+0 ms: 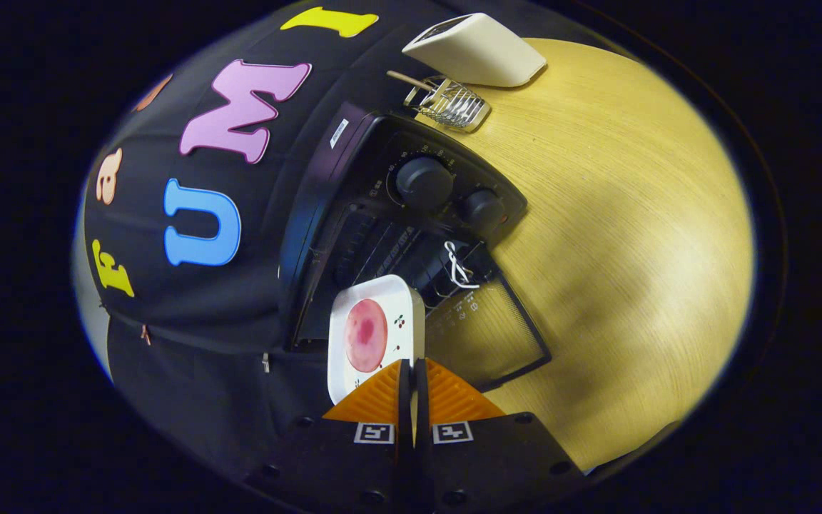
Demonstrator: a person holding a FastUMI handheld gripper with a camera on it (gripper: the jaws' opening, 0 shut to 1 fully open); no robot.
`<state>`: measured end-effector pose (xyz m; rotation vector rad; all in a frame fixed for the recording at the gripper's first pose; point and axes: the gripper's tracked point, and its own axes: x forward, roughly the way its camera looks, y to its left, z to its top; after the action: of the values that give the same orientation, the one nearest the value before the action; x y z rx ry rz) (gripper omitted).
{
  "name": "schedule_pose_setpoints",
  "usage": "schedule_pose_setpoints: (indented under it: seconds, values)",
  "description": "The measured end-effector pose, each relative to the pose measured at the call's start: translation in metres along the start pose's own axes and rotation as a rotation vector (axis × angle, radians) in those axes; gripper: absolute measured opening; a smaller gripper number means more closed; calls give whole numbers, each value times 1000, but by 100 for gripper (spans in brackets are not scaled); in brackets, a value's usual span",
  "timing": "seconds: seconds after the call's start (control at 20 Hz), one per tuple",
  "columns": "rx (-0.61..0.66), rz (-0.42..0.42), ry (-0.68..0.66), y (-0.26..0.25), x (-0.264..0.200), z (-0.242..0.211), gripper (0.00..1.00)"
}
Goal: Open the toaster oven, put the food inside, and close the toaster oven door.
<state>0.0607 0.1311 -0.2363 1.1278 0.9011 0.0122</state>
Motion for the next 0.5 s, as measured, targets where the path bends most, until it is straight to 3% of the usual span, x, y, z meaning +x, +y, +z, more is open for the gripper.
schedule_pose_setpoints:
  seconds: [0.35,0.5]
  values:
    - [157,25,-134,15,46,11,5]
    - [195,-21,-208,9,61,21,5]
